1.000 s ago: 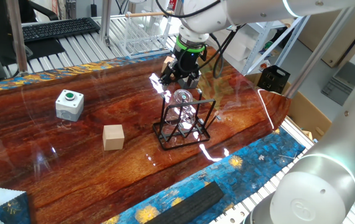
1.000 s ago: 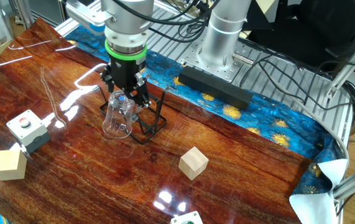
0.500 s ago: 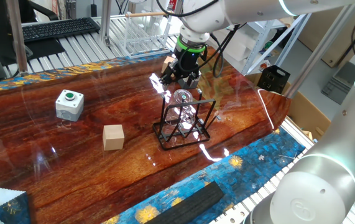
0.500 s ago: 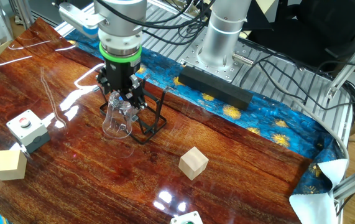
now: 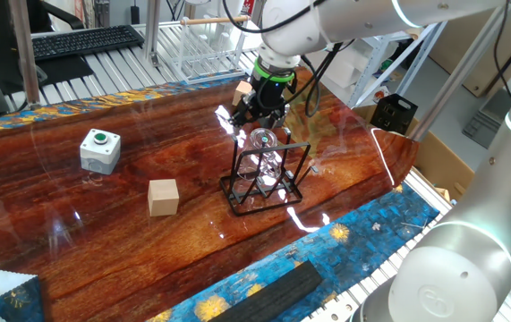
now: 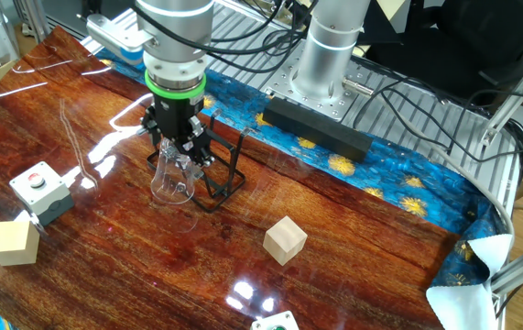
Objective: Take the cup off the cup rack
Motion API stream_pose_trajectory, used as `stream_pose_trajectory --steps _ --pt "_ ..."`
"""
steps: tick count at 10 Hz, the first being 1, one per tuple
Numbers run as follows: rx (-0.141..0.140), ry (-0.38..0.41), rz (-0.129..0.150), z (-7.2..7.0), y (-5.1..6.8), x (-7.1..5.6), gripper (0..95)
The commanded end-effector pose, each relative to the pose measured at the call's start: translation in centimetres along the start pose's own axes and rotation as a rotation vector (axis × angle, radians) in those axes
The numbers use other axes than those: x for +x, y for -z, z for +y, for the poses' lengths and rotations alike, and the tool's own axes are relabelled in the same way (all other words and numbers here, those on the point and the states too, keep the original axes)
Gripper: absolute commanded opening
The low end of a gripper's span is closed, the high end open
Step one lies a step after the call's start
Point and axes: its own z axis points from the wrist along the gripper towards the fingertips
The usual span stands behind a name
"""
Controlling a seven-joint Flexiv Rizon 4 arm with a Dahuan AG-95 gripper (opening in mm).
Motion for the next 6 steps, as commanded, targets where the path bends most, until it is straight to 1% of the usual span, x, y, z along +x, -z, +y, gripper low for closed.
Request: stream_pose_trajectory --steps 1,4,6 --pt "0.003 0.006 -0.002 -0.06 -0.31 0.04 95.0" --pt "0.003 0.010 -0.012 -0.22 -1.04 0.00 95.0" --pt "0.000 0.014 -0.010 -0.31 -1.07 -0.07 95.0"
